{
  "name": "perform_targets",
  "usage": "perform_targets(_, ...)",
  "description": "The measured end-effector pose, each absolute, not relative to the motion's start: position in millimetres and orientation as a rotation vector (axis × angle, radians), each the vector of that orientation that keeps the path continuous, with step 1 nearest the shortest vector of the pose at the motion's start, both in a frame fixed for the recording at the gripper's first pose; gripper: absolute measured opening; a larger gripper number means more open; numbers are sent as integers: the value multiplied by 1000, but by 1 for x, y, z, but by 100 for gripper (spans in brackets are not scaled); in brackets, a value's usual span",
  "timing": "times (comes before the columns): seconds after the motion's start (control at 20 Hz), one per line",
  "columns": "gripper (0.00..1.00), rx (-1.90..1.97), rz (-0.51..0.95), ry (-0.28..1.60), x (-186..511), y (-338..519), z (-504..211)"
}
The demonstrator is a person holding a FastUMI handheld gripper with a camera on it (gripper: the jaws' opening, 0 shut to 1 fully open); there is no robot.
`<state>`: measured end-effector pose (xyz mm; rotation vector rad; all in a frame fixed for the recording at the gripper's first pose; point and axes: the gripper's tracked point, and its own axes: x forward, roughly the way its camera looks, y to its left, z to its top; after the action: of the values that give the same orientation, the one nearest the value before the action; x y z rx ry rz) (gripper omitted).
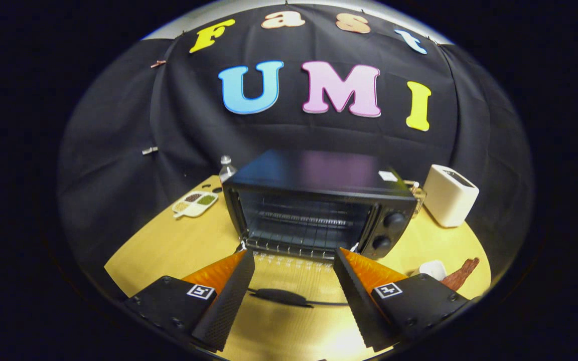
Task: Open the toaster oven, put the food inside, and close the toaster oven door.
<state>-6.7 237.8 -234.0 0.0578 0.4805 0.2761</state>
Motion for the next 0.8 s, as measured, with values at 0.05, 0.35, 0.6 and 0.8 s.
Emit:
perform_targets(0.05,99,62,279,448,-3,224,-217)
perform_targets(0.35,98,-4,316,350,8,153,-165)
perform_targets(0.6,98,-68,373,417,9,97,-166)
perform_targets(0.8,99,-29,469,540,5,53,-178)
